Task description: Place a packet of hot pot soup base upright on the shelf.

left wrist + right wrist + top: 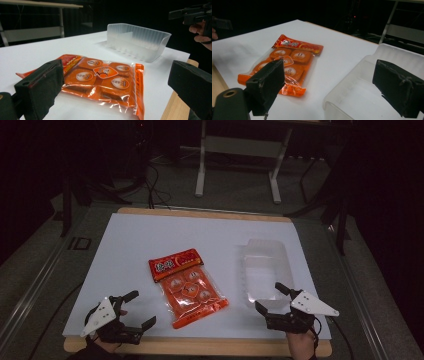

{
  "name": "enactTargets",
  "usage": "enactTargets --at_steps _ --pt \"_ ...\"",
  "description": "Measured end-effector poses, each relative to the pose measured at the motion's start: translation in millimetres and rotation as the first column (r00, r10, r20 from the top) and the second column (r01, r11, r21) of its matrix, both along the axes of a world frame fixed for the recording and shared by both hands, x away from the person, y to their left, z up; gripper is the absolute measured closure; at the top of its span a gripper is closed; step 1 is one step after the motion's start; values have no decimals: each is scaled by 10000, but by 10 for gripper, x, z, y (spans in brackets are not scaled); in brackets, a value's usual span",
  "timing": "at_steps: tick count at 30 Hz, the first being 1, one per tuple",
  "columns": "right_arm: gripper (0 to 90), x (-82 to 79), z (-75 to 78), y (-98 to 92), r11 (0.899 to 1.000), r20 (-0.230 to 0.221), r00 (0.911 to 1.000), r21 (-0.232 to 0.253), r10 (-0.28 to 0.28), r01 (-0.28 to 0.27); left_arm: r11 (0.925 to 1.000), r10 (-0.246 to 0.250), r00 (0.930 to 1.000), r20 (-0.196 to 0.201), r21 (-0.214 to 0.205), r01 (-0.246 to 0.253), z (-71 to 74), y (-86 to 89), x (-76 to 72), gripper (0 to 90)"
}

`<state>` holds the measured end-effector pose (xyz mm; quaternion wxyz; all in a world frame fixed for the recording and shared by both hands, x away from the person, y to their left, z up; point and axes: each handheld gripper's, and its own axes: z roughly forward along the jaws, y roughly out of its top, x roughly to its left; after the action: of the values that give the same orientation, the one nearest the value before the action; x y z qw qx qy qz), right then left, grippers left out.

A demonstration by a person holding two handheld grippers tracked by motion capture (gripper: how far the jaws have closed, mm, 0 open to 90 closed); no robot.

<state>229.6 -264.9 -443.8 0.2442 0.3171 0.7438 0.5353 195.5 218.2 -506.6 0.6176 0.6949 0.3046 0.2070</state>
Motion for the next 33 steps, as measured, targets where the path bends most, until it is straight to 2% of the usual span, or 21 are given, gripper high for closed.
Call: enactTargets --at_steps 1,3,5,6,8,10,13,15,17,20,22,23,25,26,28,29,30,33 --pt "106 -1 -8 22 9998 -19 10000 -166 -60 60 9999 129 9998 116 -50 -129 4 6 -5 13" --pt "107 1 -10 30 9998 -51 10000 -206 -16 15 9997 210 9995 236 -106 -208 9 9 -7 13" --pt "107 2 -14 42 9995 -101 9999 -326 -34 31 9997 210 9995 236 -106 -208 9 9 -7 13" --pt "110 -18 -1 29 10000 -39 10000 -81 51 -51 9996 248 9996 159 -152 -246 14 17 -11 13" --pt "109 -19 12 15 9999 -104 9999 113 107 -106 9998 130 9999 44 -149 -130 15 2 -17 13" --pt "109 -21 20 12 9998 -184 9996 115 190 -188 9999 -163 9995 -252 24 164 33 -15 -22 13" --pt "108 -20 31 12 9990 -251 9987 76 452 -450 9970 -711 9953 -657 264 730 74 -60 -48 13" --pt "109 -32 43 10 9982 -190 9980 30 595 -595 9954 -790 9947 -666 494 823 91 -96 -77 13" --pt "109 -46 33 8 9970 -221 9967 33 776 -776 9918 -1161 9899 -815 449 1200 116 -126 -93 13" --pt "109 -69 36 32 9976 13 9977 -162 674 -673 9834 -1535 9815 -1143 795 1631 160 -194 -100 12" --pt "109 -85 57 46 9959 162 9958 -12 901 -901 9768 -1834 9753 -1231 885 1949 206 -233 -105 12" --pt "109 -91 67 63 9955 216 9953 -102 939 -937 9761 -1877 9757 -1129 897 1981 238 -246 -114 12" --pt "109 -107 76 92 9951 335 9947 -209 969 -963 9730 -2111 9719 -1037 724 2191 316 -264 -129 13" --pt "109 -115 80 104 9947 313 9944 -214 1009 -1003 9736 -2083 9737 -920 752 2154 358 -274 -140 13" --pt "109 -125 90 118 9935 330 9931 -186 1125 -1119 9693 -2242 9710 -827 842 2310 438 -296 -148 13" --pt "109 -128 95 123 9936 341 9931 -171 1124 -1119 9707 -2169 9736 -709 900 2228 473 -306 -155 13" --pt "109 -130 101 125 9937 382 9930 -169 1114 -1108 9689 -2250 9722 -650 910 2303 506 -310 -154 13" --pt "109 -137 116 134 9923 406 9915 -173 1235 -1229 9677 -2248 9718 -708 1010 2312 585 -339 -129 13"
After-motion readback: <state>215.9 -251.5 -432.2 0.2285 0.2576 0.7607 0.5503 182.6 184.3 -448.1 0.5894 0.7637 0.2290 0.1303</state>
